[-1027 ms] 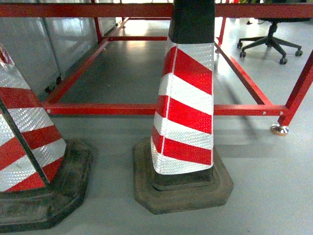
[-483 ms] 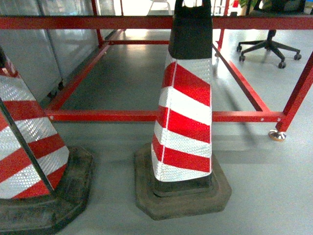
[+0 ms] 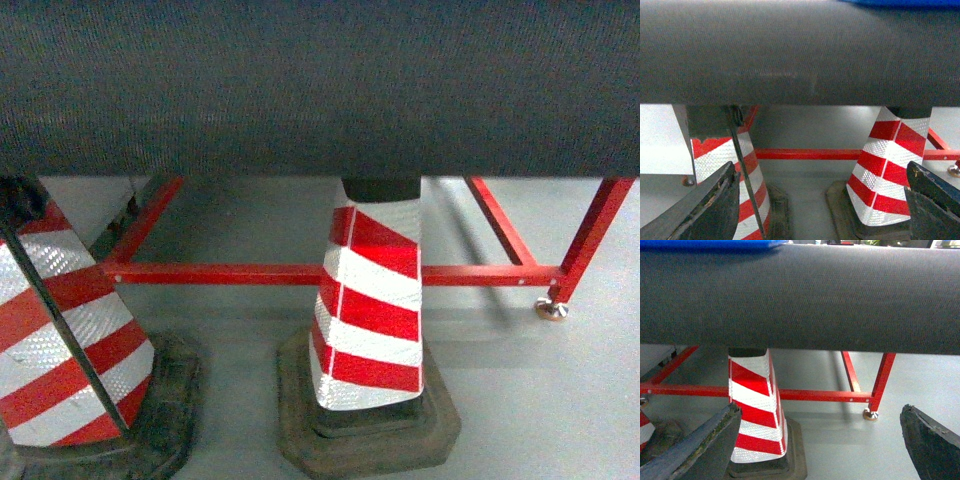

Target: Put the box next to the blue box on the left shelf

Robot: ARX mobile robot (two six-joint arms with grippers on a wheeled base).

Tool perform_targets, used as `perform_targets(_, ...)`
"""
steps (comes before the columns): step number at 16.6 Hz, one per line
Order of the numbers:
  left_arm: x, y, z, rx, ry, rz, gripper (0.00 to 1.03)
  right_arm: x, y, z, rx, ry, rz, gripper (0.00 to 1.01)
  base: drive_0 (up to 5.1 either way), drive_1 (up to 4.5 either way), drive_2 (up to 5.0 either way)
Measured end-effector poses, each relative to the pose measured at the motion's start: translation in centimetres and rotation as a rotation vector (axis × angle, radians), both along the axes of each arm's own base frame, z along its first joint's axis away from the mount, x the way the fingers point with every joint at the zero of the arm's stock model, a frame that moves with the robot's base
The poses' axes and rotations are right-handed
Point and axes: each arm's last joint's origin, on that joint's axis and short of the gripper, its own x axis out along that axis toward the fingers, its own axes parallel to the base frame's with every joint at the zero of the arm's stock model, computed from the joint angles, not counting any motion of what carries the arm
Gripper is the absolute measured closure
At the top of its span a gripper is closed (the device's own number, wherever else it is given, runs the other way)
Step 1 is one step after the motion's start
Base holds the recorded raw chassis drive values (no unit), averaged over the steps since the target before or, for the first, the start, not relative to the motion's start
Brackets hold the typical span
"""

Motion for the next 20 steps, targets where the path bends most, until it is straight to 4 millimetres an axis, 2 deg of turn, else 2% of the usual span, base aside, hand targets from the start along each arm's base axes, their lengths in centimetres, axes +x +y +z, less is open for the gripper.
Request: perform_targets(20, 0.00, 0.00, 0.06, 0.000, -0.006, 0.001, 0.05, 0.00, 0.00, 0.05, 0.001, -0.005, 0.001, 0.03, 0.0, 0.00, 0.0)
